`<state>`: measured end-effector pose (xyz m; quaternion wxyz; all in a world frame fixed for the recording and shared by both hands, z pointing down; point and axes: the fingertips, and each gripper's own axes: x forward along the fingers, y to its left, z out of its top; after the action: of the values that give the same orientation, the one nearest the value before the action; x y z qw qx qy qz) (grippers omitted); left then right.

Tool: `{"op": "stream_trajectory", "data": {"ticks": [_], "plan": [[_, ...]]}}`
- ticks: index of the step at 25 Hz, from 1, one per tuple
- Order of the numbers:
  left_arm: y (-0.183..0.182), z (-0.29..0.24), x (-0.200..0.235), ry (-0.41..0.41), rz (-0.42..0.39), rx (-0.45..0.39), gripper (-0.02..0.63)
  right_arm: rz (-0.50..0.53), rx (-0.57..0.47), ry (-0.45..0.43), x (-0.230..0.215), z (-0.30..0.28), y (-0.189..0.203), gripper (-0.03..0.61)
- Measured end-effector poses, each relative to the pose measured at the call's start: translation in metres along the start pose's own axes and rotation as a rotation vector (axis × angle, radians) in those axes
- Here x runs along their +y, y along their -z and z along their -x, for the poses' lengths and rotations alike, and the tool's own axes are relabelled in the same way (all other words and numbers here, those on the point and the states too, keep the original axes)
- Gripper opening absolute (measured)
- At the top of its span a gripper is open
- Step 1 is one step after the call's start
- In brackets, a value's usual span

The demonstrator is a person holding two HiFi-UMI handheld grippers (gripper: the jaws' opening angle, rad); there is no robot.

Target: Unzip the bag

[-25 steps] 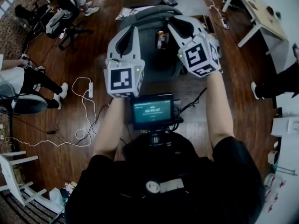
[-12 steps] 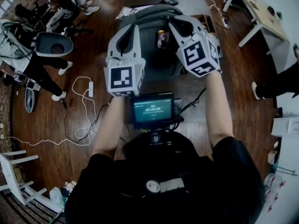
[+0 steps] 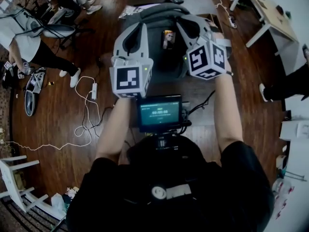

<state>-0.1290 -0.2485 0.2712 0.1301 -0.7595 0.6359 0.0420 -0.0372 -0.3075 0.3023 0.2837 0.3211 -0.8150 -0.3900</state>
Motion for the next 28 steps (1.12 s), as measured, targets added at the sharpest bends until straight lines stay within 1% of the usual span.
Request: {"op": "stream_trajectory", "data": {"ticks": [7, 10, 13, 16, 18, 23, 28], "plan": [[-0.005, 0.000, 0.001, -0.011, -0.002, -0.005, -0.005, 0.030, 0.028, 0.026, -0.005, 0.007, 0.009, 0.052], [-0.005, 0.000, 0.001, -0.010, -0.005, -0.005, -0.003, 0.000, 0.026, -0.002, -0.003, 0.002, 0.013, 0.052], [-0.006, 0.000, 0.000, -0.006, -0.005, -0.002, -0.005, 0.036, 0.026, -0.012, -0.005, 0.002, 0.009, 0.034], [-0.009, -0.002, -0.001, 0.003, -0.005, -0.004, -0.005, 0.061, 0.029, -0.017, -0.011, 0.008, 0.004, 0.032], [-0.008, -0.002, -0.002, 0.008, -0.001, -0.006, -0.004, 0.028, 0.030, -0.036, -0.012, 0.011, 0.007, 0.032], [-0.006, -0.004, -0.005, 0.018, 0.003, -0.003, -0.003, -0.115, -0.012, -0.081, -0.012, 0.026, 0.008, 0.032], [-0.006, -0.006, -0.008, 0.028, 0.008, -0.013, -0.003, -0.213, -0.033, -0.120, -0.009, 0.034, 0.008, 0.029]]}}
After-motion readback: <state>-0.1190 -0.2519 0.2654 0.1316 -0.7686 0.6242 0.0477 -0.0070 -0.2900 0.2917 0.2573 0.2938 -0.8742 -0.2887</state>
